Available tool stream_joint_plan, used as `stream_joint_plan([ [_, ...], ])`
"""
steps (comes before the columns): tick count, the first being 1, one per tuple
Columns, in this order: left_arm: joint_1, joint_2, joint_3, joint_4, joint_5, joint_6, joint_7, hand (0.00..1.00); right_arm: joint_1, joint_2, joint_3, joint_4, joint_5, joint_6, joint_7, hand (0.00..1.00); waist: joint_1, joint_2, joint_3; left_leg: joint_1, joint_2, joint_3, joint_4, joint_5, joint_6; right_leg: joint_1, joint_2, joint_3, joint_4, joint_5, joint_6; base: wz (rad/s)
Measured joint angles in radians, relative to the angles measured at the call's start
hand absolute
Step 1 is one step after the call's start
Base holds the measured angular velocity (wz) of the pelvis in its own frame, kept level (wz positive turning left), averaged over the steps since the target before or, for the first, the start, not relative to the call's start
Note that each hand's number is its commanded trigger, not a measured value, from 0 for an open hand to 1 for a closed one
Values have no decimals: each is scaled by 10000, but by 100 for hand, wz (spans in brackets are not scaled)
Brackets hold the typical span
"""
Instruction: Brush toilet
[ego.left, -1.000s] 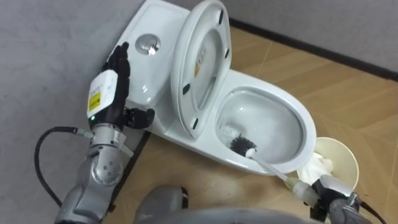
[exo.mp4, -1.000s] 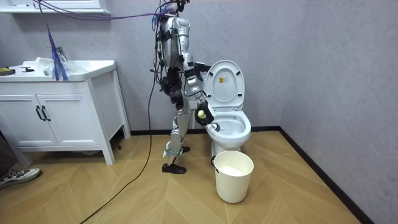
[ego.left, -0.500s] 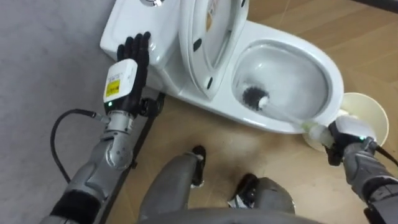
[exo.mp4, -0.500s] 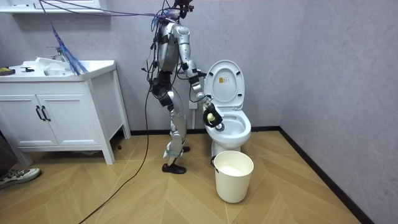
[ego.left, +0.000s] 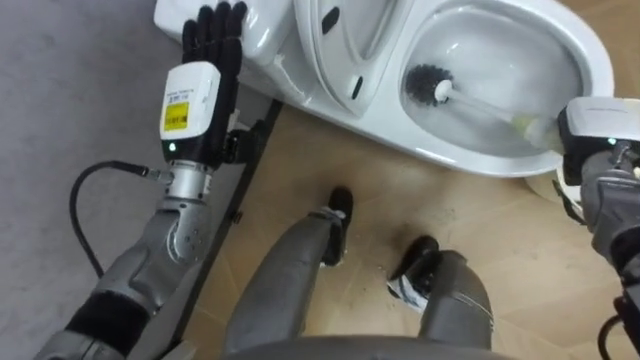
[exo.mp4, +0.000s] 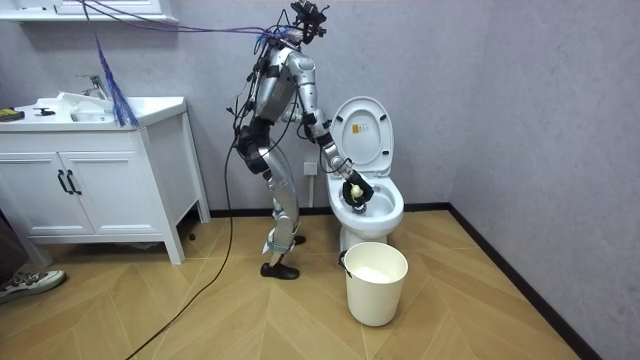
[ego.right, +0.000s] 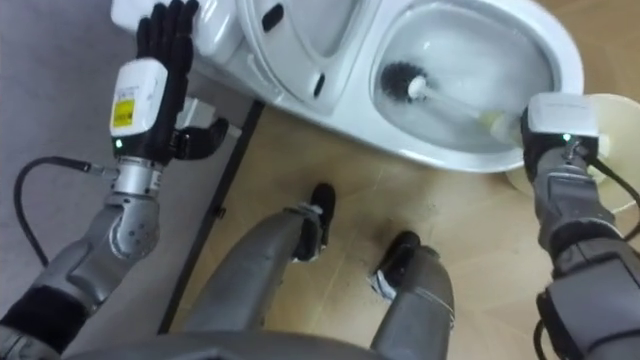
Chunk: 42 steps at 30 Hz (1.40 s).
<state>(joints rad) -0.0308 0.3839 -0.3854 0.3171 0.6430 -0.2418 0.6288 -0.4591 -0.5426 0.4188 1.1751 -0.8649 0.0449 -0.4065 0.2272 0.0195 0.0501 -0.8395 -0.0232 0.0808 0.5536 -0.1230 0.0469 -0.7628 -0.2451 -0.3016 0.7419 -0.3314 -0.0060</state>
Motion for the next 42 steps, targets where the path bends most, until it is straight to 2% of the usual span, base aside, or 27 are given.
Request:
stream_joint_plan([
  [4,5,319,115,-455,-20,55,63,0,-353,-304,-25,-16,115,4,-435,100,-21,0,1,-577,54,-19,172,67,-22,-598,-77,-39,235,4,-117,0],
  [11,-15,297,60,-564,-16,255,105,0,-423,-364,-5,-53,-105,58,-717,100,-86,64,-15,-642,-44,-10,241,118,-27,-667,-204,-125,357,-36,-160,4],
  [14,-64,282,25,-573,-12,261,145,0,-372,-368,181,-370,-717,361,-703,100,-20,130,1,-637,-27,-24,258,117,-23,-644,-137,-112,325,-35,-140,0],
  [17,-102,272,-12,-579,-15,261,187,0,62,-357,360,-1295,-1470,854,-589,100,39,300,48,-632,123,-145,249,113,-34,-434,65,-337,-17,51,-176,-4],
  [20,68,273,-46,-543,-22,261,426,0,710,-153,405,-2149,-1656,1330,-196,100,54,468,14,-624,215,-228,240,79,-98,-302,400,-293,-361,204,-154,-8],
  [21,82,270,-84,-484,-38,261,473,0,783,-96,404,-2169,-1653,1397,-173,100,11,506,19,-589,244,-227,251,63,-108,-244,422,-311,-394,211,-163,-9],
  [22,92,256,-149,-334,-121,261,587,0,978,79,404,-2205,-1635,1549,-141,100,12,559,-11,-520,280,-240,249,45,-133,-135,488,-315,-479,216,-170,-5],
  [23,101,256,-181,-261,-199,257,652,0,1047,177,404,-2224,-1632,1605,-116,100,14,580,-9,-480,298,-250,248,31,-153,-84,516,-316,-509,216,-172,-5],
  [25,100,165,-216,60,-289,259,807,0,1195,383,403,-2298,-1560,1765,82,100,-10,741,-71,-396,370,-265,262,-5,-206,48,591,-337,-577,216,-196,-4],
  [27,88,140,-286,176,-471,312,808,0,1129,357,405,-2295,-1469,1768,215,100,-5,923,-110,-376,416,-250,253,-10,-216,71,639,-328,-622,232,-224,-6],
  [28,31,148,-311,189,-653,372,804,0,1008,243,441,-2176,-1358,1766,268,100,14,976,-103,-364,432,-216,232,-9,-220,41,618,-308,-599,233,-243,-7],
  [32,-5,146,-358,163,-843,588,792,0,466,188,860,-1456,-986,1735,262,100,43,963,-85,-365,434,-118,207,12,-253,-105,527,-220,-431,179,-317,-3],
  [34,-63,144,-415,141,-848,703,789,0,53,44,1117,-1002,-678,1594,264,100,12,898,-38,-393,381,-68,264,13,-253,-162,373,-280,-225,70,-369,11],
  [35,-139,145,-493,150,-848,714,764,0,-134,-109,1170,-745,-609,1462,273,100,21,867,-17,-415,288,-61,291,16,-248,-230,248,-273,-44,-20,-351,20],
  [37,-260,158,-601,123,-847,760,709,0,-394,-238,1295,-424,-579,1356,266,100,16,836,3,-447,247,23,339,29,-222,-303,119,-263,138,-111,-337,15],
  [39,-328,156,-638,20,-817,806,712,0,-513,-318,1294,-386,-685,1282,252,100,46,753,59,-506,241,60,360,41,-205,-427,28,-241,274,-163,-332,8],
  [41,-343,157,-624,-111,-819,817,710,0,-528,-326,1282,-433,-906,1308,227,100,77,718,82,-575,232,70,368,54,-188,-523,25,-200,307,-163,-331,-2],
  [42,-328,155,-586,-211,-827,848,710,0,-522,-328,1262,-550,-1032,1314,225,100,128,642,131,-578,239,135,370,58,-182,-587,24,-124,351,-165,-327,-8],
])
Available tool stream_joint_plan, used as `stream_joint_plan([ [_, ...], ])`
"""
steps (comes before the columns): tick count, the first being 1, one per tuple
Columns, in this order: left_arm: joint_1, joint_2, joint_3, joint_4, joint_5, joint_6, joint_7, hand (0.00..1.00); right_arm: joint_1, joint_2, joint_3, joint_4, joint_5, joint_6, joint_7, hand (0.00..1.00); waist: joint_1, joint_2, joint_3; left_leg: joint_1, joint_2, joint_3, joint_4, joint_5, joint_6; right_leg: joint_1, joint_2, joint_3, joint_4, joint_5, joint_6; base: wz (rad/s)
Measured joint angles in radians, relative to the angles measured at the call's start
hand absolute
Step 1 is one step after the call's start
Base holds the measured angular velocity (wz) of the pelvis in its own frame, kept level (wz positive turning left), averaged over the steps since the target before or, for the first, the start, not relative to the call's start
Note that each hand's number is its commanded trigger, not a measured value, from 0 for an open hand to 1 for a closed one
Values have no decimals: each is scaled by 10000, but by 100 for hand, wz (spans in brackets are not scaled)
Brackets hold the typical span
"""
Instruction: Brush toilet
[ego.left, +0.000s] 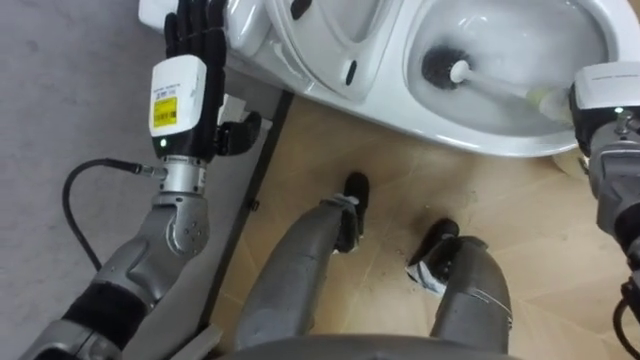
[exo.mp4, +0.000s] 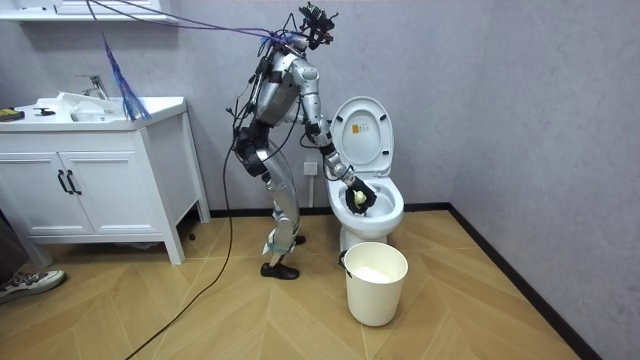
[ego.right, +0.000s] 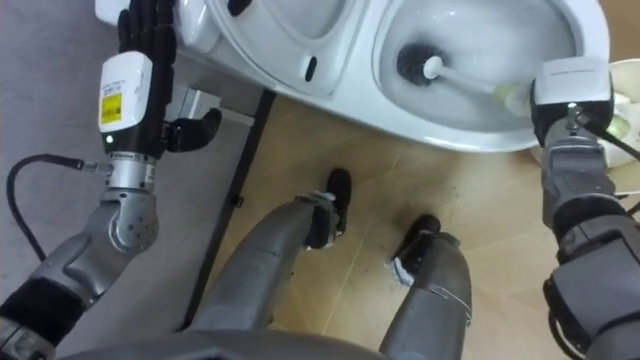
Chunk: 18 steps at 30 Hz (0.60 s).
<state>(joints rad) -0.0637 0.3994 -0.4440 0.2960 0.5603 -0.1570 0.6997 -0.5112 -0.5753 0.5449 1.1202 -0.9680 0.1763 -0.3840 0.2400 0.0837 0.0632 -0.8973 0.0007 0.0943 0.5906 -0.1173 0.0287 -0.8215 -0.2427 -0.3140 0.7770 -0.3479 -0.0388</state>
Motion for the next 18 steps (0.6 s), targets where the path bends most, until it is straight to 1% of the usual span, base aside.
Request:
stream_joint_plan([
  [2,32,3,9,-36,-2,31,0,0,121,90,-2,-402,-199,105,34,100,16,47,-42,0,-10,-5,0,1,0,13,19,-11,-22,2,0,-4],
  [3,82,21,8,-61,-9,28,9,0,312,158,-1,-908,-227,252,72,100,-52,19,-69,9,-33,-7,1,3,-3,33,56,-9,-31,4,-4,0],
  [4,152,28,34,-104,-26,33,78,0,577,262,2,-1473,-263,433,183,100,-126,18,-86,28,27,-14,37,2,-5,110,174,-6,-107,14,0,0],
  [5,184,32,32,-112,-33,35,121,0,743,328,1,-1775,-280,554,245,100,-146,14,-88,40,70,-24,80,2,-5,170,218,-14,-167,29,-1,-3],
  [6,300,42,94,-132,-30,39,176,0,1211,503,-167,-2534,-279,830,449,100,-215,-46,-134,61,123,-21,117,-1,-8,247,342,-10,-251,42,-8,-10],
  [7,440,75,109,-220,-221,36,280,0,1792,571,-211,-3532,-248,1164,682,100,-255,-25,-158,75,245,-21,138,-22,-32,367,455,-59,-470,130,-27,-18],
  [8,523,98,121,-281,-379,17,328,0,2067,609,-211,-4086,-207,1321,798,100,-254,-24,-164,84,313,-23,146,-46,-63,426,554,-93,-601,201,-62,-32],
  [9,685,121,166,-403,-657,-23,389,0,2497,701,-217,-4917,-122,1588,1023,100,-273,-13,-173,126,462,-31,132,-101,-115,542,731,-143,-833,314,-110,-31],
  [10,773,126,198,-465,-797,-29,401,0,2842,746,-217,-5495,-122,1788,1178,100,-302,6,-201,171,533,-36,58,-113,-132,615,830,-166,-977,383,-130,-25],
  [11,801,143,238,-452,-934,-68,403,0,3016,772,-230,-5815,-123,1912,1338,100,-336,37,-255,179,582,-73,-18,-120,-149,643,934,-178,-1105,451,-139,-7],
  [13,801,170,277,-332,-1036,-152,451,0,2956,767,-231,-5899,-126,1935,1552,100,-370,67,-295,185,634,-97,-55,-104,-178,669,965,-214,-1193,513,-184,-4],
  [14,797,188,278,-274,-1090,-183,479,0,2911,755,-231,-5869,-131,1934,1591,100,-371,75,-302,187,647,-93,-38,-103,-179,670,951,-206,-1183,518,-191,-4],
  [15,771,210,237,-183,-1221,-203,535,0,2747,700,-196,-5639,-47,1922,1578,100,-364,119,-332,191,650,-94,-30,-101,-183,674,947,-206,-1162,518,-192,0],
  [16,755,230,132,-133,-1345,-176,550,0,2389,685,-132,-5013,204,1789,1525,100,-364,139,-344,215,647,-78,-28,-98,-183,671,932,-176,-1131,518,-192,0],
  [17,689,251,46,-13,-1339,-150,570,0,1940,629,-25,-4186,632,1504,1379,100,-347,136,-342,267,625,-30,-37,-95,-180,663,878,-135,-1003,511,-189,0],
  [18,678,300,4,-12,-1374,-127,562,0,1698,592,36,-3769,985,1363,1286,100,-335,99,-325,297,605,24,-41,-95,-179,631,837,-73,-969,484,-187,0],
])
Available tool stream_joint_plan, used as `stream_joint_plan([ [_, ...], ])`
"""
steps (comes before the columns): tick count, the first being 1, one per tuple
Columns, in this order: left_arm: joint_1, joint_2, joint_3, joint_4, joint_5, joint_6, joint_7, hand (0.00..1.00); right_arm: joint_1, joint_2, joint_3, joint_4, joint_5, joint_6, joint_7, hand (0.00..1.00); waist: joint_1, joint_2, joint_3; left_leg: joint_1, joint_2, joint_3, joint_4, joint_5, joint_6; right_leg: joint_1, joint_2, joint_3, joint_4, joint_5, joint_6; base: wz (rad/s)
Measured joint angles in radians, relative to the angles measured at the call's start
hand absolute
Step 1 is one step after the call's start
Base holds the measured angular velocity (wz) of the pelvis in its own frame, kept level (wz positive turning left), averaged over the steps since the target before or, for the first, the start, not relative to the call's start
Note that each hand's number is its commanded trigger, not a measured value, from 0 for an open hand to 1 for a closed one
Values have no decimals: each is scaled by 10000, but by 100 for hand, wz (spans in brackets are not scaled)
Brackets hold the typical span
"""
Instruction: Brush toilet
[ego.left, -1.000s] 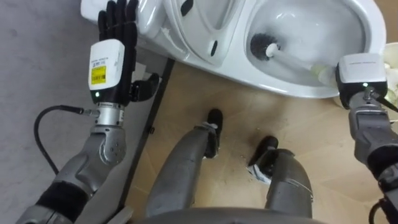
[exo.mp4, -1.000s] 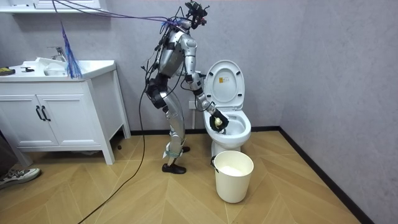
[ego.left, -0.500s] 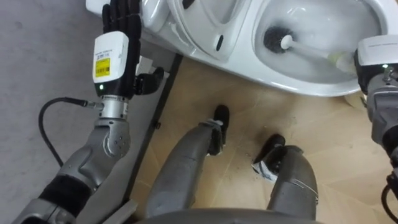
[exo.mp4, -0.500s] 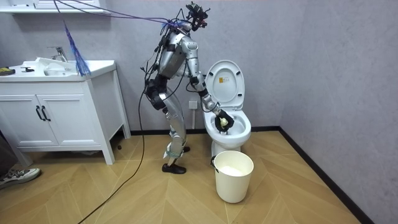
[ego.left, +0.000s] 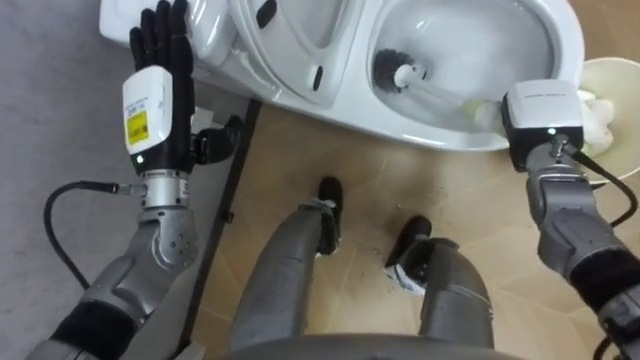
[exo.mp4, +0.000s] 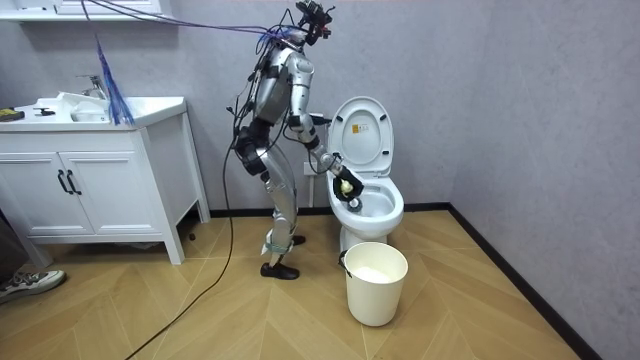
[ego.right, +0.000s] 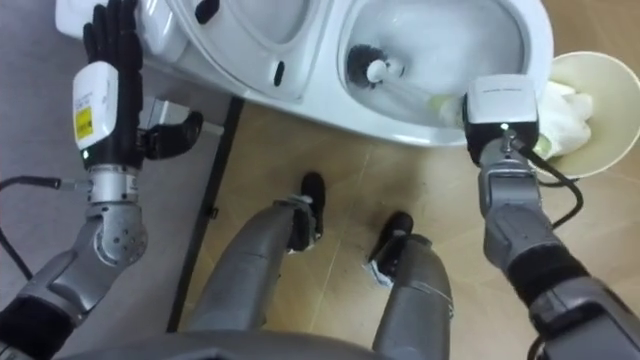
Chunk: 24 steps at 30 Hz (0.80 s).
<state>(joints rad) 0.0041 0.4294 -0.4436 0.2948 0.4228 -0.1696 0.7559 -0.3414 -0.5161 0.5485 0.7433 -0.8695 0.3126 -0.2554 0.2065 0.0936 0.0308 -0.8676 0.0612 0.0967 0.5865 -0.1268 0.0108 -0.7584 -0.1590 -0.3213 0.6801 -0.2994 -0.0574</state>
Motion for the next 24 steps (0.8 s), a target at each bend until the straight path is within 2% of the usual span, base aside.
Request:
stream_joint_plan([
  [1,-9,146,-127,-40,-17,108,-3,0,-472,-21,135,786,876,-399,-196,100,2,-68,20,8,-58,97,-19,12,20,-130,-73,142,158,-69,22,0],
  [2,-19,214,-145,-96,-16,147,-24,0,-715,-59,173,1173,1398,-630,-327,100,-14,-104,41,-11,-96,159,-27,26,40,-206,-164,148,261,-109,15,7],
  [3,-45,289,-154,-250,19,222,-83,0,-1152,-135,159,1872,2422,-997,-542,100,-82,-255,130,-134,-254,183,-9,67,82,-461,-360,221,567,-222,37,24],
  [4,-80,339,-196,-561,30,407,-110,0,-1500,-220,-54,2306,3338,-1264,-759,100,-179,-254,127,-332,-401,174,43,152,135,-730,-542,248,855,-298,63,31],
  [7,-80,342,-98,-1141,203,667,-322,0,-2194,-310,-1010,3451,4424,-1681,-1130,100,-386,-390,207,-617,-728,116,39,316,255,-1155,-945,258,1327,-452,144,35],
  [12,-122,213,109,-1261,859,781,-434,0,-2244,-380,-1093,3773,3515,-1814,-1443,100,-356,-585,329,-688,-745,170,212,334,291,-1189,-1064,259,1441,-474,174,2],
  [14,-119,190,144,-1214,1050,805,-567,0,-2191,-361,-1098,3545,2755,-1794,-1472,100,-321,-583,319,-635,-733,158,210,332,296,-1155,-1038,324,1414,-445,231,-4],
  [17,-112,166,154,-1128,1160,827,-803,0,-1543,-214,-770,2342,1381,-1613,-1388,100,-143,-539,295,-469,-658,106,152,282,363,-872,-909,172,1162,-329,208,-11],
  [19,-88,100,52,-1069,1188,825,-820,0,-800,139,-600,1395,345,-938,-1017,100,-35,-453,243,-347,-527,65,126,248,334,-617,-562,163,833,-212,249,-8],
  [20,7,94,8,-1067,1184,827,-817,0,-295,164,-623,644,-33,-667,-756,100,-48,-348,173,-342,-473,-32,133,222,302,-524,-435,130,658,-147,253,-12],
  [21,79,86,30,-1075,1183,826,-814,0,-16,159,-638,236,-132,-521,-660,100,-43,-287,144,-331,-428,-44,136,202,293,-467,-384,95,569,-115,247,-20],
  [24,544,79,74,-1022,856,793,-793,0,999,487,-632,-1162,-380,100,-169,100,-86,-29,-5,-94,-158,-41,79,84,208,-36,-116,-105,51,109,133,-21],
])
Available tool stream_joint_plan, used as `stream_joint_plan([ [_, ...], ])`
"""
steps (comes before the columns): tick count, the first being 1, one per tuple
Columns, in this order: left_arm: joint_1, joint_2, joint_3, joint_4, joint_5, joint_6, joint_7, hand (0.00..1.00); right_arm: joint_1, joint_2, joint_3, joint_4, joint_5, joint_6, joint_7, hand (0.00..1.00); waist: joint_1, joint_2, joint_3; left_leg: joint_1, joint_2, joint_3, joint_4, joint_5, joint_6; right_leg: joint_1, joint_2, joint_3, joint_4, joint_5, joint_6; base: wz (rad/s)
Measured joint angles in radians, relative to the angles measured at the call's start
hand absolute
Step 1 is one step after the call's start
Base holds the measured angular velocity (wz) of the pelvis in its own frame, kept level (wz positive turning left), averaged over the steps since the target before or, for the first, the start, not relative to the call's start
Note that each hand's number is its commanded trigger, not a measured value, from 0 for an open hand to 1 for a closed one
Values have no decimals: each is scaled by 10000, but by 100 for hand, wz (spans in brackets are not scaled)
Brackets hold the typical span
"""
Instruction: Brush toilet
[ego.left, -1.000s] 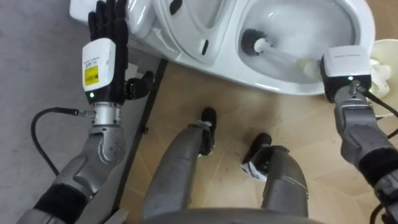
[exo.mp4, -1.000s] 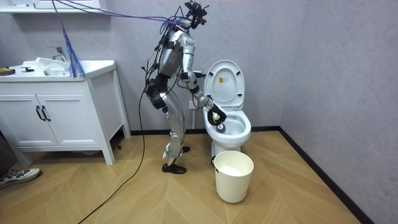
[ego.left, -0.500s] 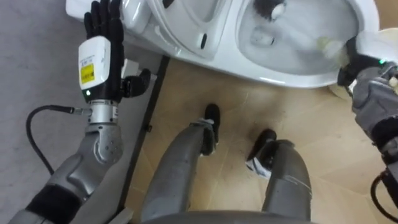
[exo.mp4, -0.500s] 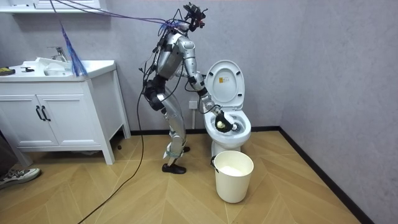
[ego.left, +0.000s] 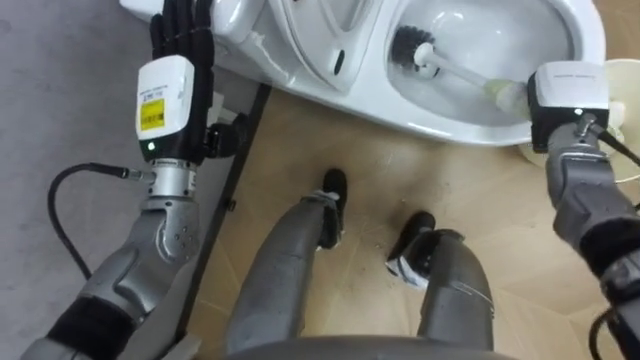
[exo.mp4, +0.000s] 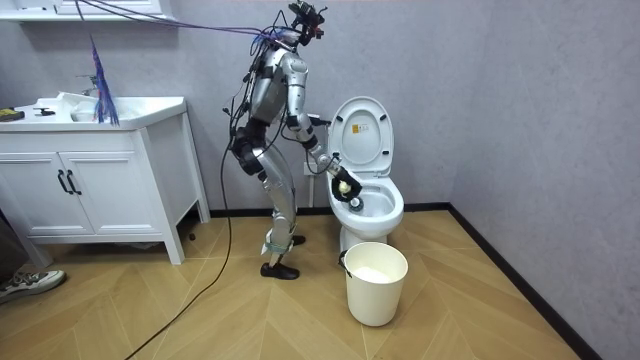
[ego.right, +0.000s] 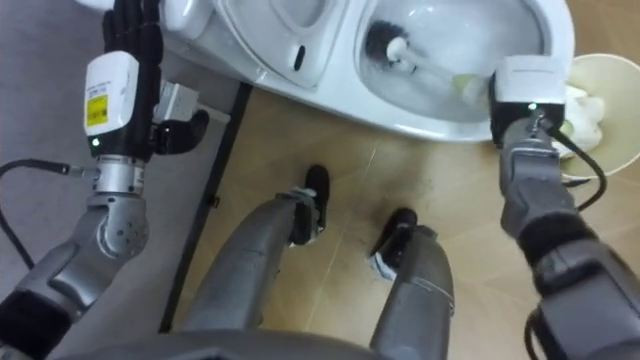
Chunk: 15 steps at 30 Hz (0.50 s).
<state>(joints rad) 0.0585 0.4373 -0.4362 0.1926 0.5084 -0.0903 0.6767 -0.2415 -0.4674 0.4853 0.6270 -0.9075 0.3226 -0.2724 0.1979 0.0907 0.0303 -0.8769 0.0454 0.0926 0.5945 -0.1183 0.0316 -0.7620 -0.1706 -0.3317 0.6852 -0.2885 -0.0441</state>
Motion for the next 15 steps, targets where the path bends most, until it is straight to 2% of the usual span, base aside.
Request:
stream_joint_plan([
  [1,16,-64,-27,108,-91,-24,-4,0,371,49,-1,-427,-76,209,155,100,-24,110,-62,88,1,-40,-114,-10,-20,108,33,2,-75,-1,0,-5],
  [3,158,-136,-37,129,-181,-26,26,0,666,126,-8,-892,-202,510,403,100,-31,159,-96,165,19,-10,-173,-25,-55,140,68,67,-98,-12,-6,-2],
  [7,244,-260,-15,323,-410,-121,194,0,559,116,-107,-658,-426,541,701,100,-66,198,-113,295,52,35,-168,-23,-111,244,22,65,-94,-77,-58,-1],
  [11,92,-231,-35,500,-502,-250,150,0,-365,-207,126,1074,-299,67,714,100,33,193,-73,287,74,35,-131,-33,-124,243,13,61,-67,-111,-67,0],
  [13,-83,-161,-165,426,-504,-252,136,0,-1493,-726,739,2641,473,-646,370,100,134,73,32,179,-37,53,-91,-30,-117,41,-160,77,201,-219,-78,9],
  [15,-314,-8,-381,308,-465,-252,147,0,-2147,-1082,834,3571,1166,-1105,222,100,112,-63,125,20,-238,44,-48,1,-67,-249,-433,93,621,-407,-35,33],
])
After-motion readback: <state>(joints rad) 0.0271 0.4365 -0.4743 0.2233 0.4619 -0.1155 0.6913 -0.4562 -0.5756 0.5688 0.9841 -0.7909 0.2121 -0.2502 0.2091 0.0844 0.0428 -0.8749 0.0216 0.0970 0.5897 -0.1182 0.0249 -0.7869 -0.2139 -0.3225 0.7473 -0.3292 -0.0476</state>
